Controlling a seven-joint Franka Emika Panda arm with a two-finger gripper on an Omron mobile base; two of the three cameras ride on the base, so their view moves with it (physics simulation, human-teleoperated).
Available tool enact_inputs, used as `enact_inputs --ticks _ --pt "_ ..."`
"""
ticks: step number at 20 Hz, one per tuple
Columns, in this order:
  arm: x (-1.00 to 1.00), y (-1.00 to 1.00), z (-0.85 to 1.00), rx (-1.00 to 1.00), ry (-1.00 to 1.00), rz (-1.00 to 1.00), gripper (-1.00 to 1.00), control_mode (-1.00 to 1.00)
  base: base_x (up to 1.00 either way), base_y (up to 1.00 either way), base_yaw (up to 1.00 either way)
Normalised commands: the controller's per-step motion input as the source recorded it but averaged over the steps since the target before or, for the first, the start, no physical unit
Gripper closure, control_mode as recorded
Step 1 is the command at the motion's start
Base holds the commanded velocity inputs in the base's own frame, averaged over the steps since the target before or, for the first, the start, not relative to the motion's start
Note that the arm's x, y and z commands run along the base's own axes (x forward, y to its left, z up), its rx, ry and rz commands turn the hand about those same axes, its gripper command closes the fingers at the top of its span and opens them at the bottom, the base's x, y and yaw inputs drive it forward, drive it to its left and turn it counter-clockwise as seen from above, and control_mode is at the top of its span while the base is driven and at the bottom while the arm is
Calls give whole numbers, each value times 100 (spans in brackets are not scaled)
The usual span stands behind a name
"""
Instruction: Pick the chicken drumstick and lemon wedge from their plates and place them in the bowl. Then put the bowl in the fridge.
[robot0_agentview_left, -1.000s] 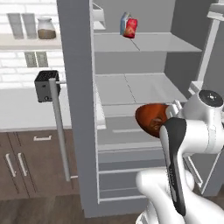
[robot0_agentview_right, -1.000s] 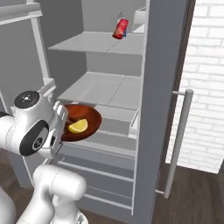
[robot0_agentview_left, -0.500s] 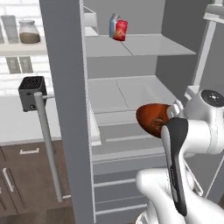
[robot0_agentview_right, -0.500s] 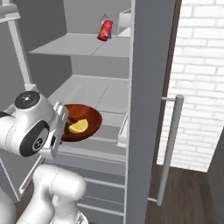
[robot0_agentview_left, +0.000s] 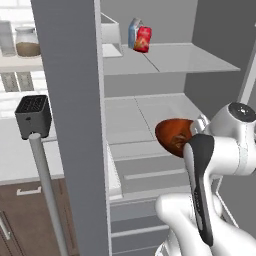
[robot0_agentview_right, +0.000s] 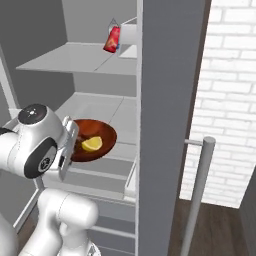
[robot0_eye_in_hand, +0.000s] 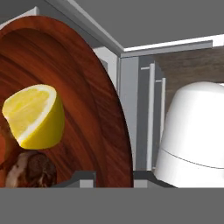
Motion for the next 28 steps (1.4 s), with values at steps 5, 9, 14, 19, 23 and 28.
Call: enact_inputs --ticks 5,9,14,19,23,28 --pt "0 0 0 0 0 0 100 100 78 0 1" --pt "16 0 0 0 -1 0 100 -100 54 0 0" --pt "77 6 0 0 -16 2 100 -100 0 0 0" --pt "98 4 -19 0 -4 10 100 -100 0 0 0" --pt "100 0 -25 0 0 8 100 -100 0 0 0" --pt "100 0 -11 1 7 0 100 -100 0 0 0"
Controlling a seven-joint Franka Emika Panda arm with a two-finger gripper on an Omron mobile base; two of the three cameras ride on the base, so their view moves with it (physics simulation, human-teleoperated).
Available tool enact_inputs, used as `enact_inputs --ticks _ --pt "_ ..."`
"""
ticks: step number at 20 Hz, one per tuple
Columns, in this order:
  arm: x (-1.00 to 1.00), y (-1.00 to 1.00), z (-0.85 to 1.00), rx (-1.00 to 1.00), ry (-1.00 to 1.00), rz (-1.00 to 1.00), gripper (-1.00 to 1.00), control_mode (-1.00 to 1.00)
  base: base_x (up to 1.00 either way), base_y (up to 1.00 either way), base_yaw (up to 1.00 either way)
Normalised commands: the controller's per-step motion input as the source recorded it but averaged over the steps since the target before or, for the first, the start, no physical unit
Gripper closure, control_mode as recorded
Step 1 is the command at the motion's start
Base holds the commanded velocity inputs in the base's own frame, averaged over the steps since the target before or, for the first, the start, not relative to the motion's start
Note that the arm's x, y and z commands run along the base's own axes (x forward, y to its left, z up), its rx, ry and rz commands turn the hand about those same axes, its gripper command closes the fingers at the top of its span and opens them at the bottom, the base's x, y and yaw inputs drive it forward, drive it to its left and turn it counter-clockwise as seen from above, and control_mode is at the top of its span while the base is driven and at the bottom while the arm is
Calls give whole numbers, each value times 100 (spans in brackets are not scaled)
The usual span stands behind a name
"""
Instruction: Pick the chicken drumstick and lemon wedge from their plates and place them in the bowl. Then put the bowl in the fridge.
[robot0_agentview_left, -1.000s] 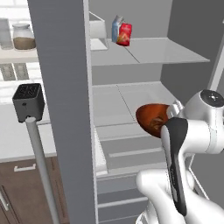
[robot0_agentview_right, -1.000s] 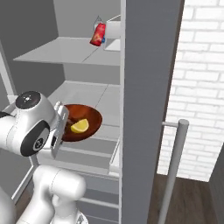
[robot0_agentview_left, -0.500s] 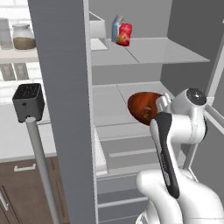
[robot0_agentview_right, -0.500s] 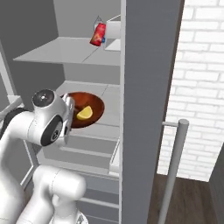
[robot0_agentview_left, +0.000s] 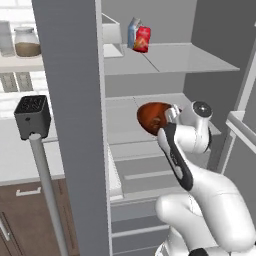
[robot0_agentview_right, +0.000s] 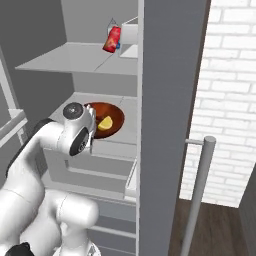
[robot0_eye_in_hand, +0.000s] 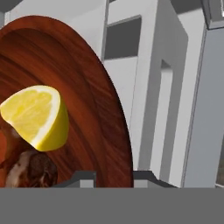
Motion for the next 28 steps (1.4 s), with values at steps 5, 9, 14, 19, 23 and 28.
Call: enact_inputs --ticks 5,9,14,19,23,28 --pt "95 0 -21 0 18 0 100 -100 0 0 0" --pt "70 0 -28 0 3 0 100 -100 0 0 0" --pt "52 0 -35 0 0 0 100 -100 0 0 0" --pt "15 0 -45 0 7 0 100 -100 0 0 0" --pt "4 0 -4 0 1 0 100 -100 0 0 0" --pt "0 0 0 0 0 0 -100 -100 0 0 0"
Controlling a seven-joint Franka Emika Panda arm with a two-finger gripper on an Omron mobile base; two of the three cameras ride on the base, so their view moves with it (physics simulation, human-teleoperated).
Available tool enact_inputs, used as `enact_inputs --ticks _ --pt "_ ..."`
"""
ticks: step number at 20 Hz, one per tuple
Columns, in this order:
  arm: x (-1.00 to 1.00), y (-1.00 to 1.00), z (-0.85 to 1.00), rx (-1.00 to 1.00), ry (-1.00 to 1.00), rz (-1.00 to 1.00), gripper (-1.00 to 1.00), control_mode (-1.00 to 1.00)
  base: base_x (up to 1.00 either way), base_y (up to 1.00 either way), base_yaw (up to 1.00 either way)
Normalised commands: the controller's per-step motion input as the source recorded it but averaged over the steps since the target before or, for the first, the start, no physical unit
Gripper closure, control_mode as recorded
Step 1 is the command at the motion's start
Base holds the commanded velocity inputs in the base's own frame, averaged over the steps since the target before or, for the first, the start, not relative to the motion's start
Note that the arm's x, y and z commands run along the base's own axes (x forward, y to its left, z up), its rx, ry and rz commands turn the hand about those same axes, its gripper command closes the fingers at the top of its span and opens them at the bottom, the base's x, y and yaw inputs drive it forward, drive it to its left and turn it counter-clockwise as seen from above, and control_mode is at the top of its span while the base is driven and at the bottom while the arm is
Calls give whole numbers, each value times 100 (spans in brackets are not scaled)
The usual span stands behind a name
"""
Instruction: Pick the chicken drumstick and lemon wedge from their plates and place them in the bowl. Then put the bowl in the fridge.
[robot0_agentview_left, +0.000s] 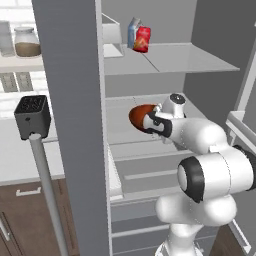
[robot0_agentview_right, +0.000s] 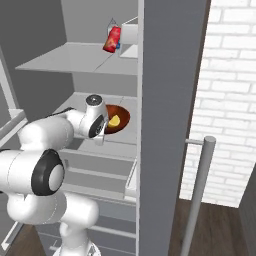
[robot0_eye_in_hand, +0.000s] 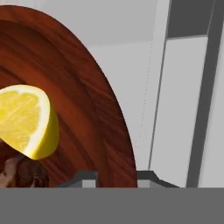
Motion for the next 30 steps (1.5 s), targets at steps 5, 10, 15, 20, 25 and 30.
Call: enact_inputs --ticks 5,10,15,20,25,30 --pt "-1 0 6 0 -14 0 -100 -100 0 0 0" --pt "-38 0 50 -4 -23 -2 -100 -100 0 0 0" --pt "-69 0 92 -9 -9 -5 -100 -100 0 0 0" --pt "-39 -1 43 -16 4 7 -100 -100 0 0 0" --pt "-54 -38 32 -24 11 52 -100 -100 0 0 0" --pt "-97 0 21 -39 3 58 -100 -100 0 0 0"
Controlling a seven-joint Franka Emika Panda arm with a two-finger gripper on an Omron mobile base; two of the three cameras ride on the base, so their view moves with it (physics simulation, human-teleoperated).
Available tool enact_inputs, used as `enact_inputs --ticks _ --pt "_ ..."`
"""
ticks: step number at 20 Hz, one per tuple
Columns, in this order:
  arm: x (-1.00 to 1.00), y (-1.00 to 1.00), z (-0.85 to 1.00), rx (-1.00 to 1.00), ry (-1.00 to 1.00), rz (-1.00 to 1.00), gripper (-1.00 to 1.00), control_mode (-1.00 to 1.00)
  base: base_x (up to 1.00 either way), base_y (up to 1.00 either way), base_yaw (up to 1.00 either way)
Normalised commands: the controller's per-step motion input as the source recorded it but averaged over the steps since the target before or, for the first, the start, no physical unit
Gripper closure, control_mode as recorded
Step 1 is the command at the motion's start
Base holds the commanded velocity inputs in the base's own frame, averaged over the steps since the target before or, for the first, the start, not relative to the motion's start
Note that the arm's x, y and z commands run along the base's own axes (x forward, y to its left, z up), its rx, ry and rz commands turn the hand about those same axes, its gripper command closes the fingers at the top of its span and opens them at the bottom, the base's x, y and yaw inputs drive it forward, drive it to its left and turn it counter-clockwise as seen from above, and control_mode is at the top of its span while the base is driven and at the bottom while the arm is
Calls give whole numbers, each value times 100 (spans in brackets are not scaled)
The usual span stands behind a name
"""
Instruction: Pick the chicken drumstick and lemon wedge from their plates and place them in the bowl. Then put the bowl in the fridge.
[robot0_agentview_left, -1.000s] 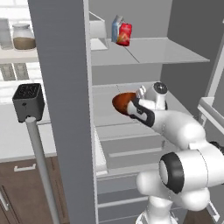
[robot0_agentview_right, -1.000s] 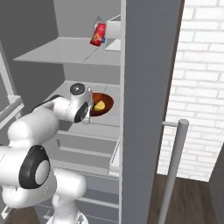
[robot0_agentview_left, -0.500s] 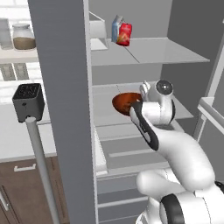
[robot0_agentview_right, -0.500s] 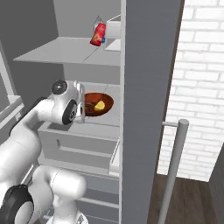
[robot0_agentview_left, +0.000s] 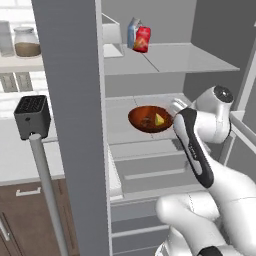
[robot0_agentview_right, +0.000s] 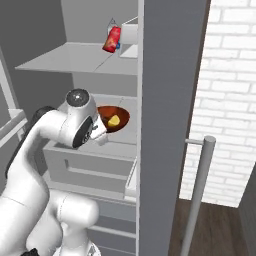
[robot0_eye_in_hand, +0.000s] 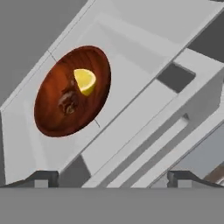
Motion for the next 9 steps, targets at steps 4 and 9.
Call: enact_inputs --ticks 4,9 --pt "-98 52 47 -53 0 32 -100 -100 0 0 0" --pt "-89 33 89 -40 -1 21 -100 -100 0 0 0"
